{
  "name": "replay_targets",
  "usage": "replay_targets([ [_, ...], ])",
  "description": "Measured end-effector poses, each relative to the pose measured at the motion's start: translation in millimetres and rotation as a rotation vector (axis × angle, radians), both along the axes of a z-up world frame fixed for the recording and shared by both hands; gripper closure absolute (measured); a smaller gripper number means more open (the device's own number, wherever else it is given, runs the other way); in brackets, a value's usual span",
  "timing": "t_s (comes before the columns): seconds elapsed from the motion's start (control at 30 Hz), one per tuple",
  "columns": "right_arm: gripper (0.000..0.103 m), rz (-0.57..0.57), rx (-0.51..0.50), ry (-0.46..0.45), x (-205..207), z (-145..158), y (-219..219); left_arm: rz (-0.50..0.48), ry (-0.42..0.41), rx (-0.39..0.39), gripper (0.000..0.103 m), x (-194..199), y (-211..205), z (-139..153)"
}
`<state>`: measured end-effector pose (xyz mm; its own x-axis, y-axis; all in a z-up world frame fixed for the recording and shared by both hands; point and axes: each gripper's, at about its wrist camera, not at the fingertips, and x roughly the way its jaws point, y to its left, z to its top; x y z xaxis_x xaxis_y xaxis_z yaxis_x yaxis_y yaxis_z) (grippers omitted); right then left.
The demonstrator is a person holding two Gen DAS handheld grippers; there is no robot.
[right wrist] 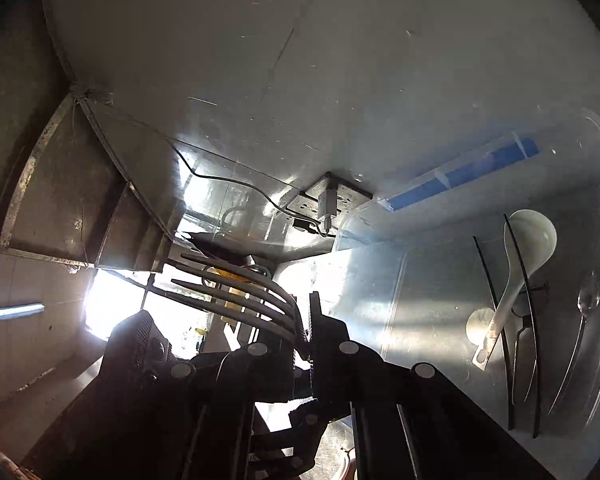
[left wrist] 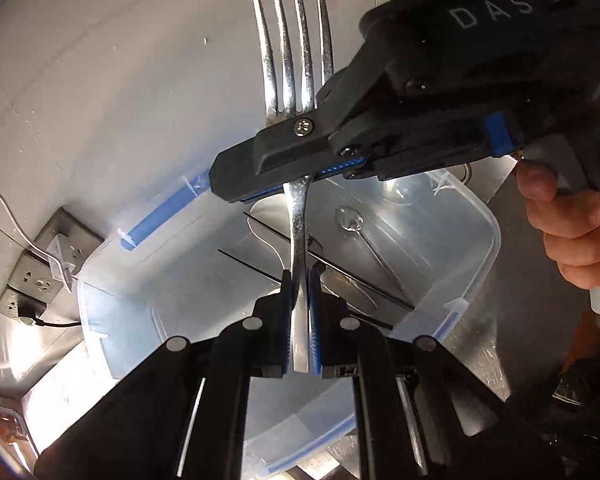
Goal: Organize utensils
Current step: 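Lower the fork into the box and open both grippers, then grasp the wooden handle of the metal spatula with the right gripper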
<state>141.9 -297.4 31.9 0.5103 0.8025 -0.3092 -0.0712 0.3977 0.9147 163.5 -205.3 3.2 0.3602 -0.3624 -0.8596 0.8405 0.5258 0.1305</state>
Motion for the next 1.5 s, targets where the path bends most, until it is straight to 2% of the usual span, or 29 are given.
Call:
replay_targets([
  [0.13, 0.097, -0.009, -0.020, 0.179, 19.1, -61.6, -1.5, -0.025, 0.130, 0.095, 0.096, 23.8, -12.4, -54.8],
  [0.23, 0.097, -0.028, -0.129, 0.318, 27.8, -92.6, 0.1, -0.037, 0.256, 0.129, 0.096, 36.8, -19.9, -89.4],
  [0.33, 0.096, -0.031, -0.213, 0.420, 33.2, -111.9, 3.5, -0.034, 0.373, 0.147, 0.096, 43.0, -23.3, -108.3],
  [0.43, 0.090, -0.053, -0.336, 0.480, 35.0, -119.4, 5.8, -0.039, 0.398, 0.165, 0.096, 43.0, -23.3, -109.8],
  [0.47, 0.083, -0.063, -0.335, 0.500, 34.2, -124.1, 4.0, -0.033, 0.390, 0.183, 0.094, 41.8, -22.6, -109.8],
  [0.5, 0.067, -0.075, -0.321, 0.518, 31.7, -124.9, 0.4, -0.027, 0.392, 0.191, 0.088, 40.4, -19.9, -108.4],
  [0.53, 0.060, -0.093, -0.311, 0.534, 28.0, -122.4, -5.0, -0.013, 0.398, 0.182, 0.082, 37.5, -15.3, -104.2],
  [0.57, 0.056, -0.103, -0.313, 0.530, 23.2, -117.8, -8.5, 0.006, 0.403, 0.160, 0.066, 36.5, -8.0, -97.8],
  [0.6, 0.056, -0.110, -0.305, 0.490, 17.5, -105.2, -11.7, 0.028, 0.401, 0.123, 0.052, 35.1, 1.5, -88.0],
  [0.63, 0.056, -0.112, -0.304, 0.443, 11.1, -88.1, -14.8, 0.052, 0.393, 0.073, 0.048, 32.9, 13.6, -75.0],
  [0.73, 0.056, -0.104, -0.307, 0.271, -20.6, -32.7, -14.5, 0.114, 0.356, -0.099, 0.047, 17.8, 60.8, -27.1],
  [0.77, 0.056, -0.074, -0.278, 0.205, -34.5, -15.1, -9.8, 0.132, 0.341, -0.160, 0.041, 11.4, 80.2, -12.3],
  [0.8, 0.054, -0.035, -0.242, 0.141, -50.1, 0.7, -2.0, 0.150, 0.324, -0.223, 0.029, 0.5, 101.1, 1.7],
  [0.87, 0.051, 0.061, -0.215, 0.036, -83.6, 22.7, 24.5, 0.177, 0.288, -0.324, 0.019, -22.0, 140.2, 21.3],
  [0.9, 0.051, 0.109, -0.229, 0.006, -99.6, 27.3, 39.6, 0.189, 0.287, -0.356, 0.018, -37.0, 157.9, 23.2],
  [0.97, 0.051, 0.193, -0.260, -0.007, -125.7, 19.4, 74.6, 0.213, 0.318, -0.372, 0.018, -67.2, 182.8, 13.5],
  [1.1, 0.051, 0.294, -0.327, 0.115, -151.9, -48.1, 128.8, 0.316, 0.422, -0.280, 0.018, -105.8, 217.5, -36.7],
  [1.17, 0.051, 0.309, -0.353, 0.182, -158.4, -81.1, 148.8, 0.412, 0.540, -0.326, 0.018, -104.0, 247.2, -59.4],
  [1.23, 0.051, 0.323, -0.391, 0.211, -165.7, -107.9, 164.7, 0.542, 0.689, -0.424, 0.018, -89.7, 277.4, -87.7],
  [1.3, 0.051, 0.359, -0.383, 0.226, -164.2, -127.5, 176.7, 0.630, 0.783, -0.516, 0.018, -80.4, 300.2, -102.5],
  [1.4, 0.051, 0.374, -0.361, 0.208, -166.7, -136.3, 192.8, 0.667, 0.803, -0.582, 0.018, -71.7, 313.1, -109.4],
  [1.5, 0.051, 0.370, -0.364, 0.202, -163.5, -141.6, 211.9, 0.637, 0.833, -0.624, 0.018, -75.1, 314.5, -109.3],
])
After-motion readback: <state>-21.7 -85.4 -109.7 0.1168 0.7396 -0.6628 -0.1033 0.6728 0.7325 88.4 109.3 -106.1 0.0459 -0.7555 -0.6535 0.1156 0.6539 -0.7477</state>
